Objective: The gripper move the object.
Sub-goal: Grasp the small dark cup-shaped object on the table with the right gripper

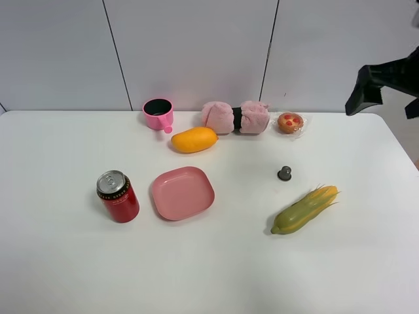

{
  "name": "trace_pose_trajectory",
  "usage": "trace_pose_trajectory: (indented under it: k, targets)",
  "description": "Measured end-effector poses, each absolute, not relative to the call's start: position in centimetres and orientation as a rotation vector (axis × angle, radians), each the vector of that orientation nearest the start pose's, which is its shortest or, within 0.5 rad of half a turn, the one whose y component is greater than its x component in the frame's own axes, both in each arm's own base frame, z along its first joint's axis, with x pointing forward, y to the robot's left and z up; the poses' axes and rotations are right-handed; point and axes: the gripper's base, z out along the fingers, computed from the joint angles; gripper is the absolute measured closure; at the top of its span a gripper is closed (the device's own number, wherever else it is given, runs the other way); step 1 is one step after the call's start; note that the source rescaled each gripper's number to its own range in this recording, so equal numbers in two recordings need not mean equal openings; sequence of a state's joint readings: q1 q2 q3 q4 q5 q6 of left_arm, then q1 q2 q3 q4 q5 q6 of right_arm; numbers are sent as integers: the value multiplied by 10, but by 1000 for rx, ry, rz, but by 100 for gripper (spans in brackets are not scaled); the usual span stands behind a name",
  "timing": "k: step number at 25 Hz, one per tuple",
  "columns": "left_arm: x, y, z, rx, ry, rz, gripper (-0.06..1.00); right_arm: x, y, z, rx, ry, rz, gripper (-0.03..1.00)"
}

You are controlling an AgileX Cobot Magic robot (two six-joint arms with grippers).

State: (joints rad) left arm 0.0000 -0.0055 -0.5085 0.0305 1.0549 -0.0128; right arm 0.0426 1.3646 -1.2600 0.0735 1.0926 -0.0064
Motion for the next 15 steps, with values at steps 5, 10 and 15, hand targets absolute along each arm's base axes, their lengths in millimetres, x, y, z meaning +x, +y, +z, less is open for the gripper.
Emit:
trace_pose_trajectory:
  k: [5,10,15]
  targets:
    - [-7,2,280,-14,2024,29,-6,295,18,312,-59,2782,104,-2]
    - [-7,2,280,-14,2024,29,-6,318,19,284,-64,2818,100,-1]
    - [-7,2,280,-14,2024,29,-6,337,28,255,-127,2842,95,-1]
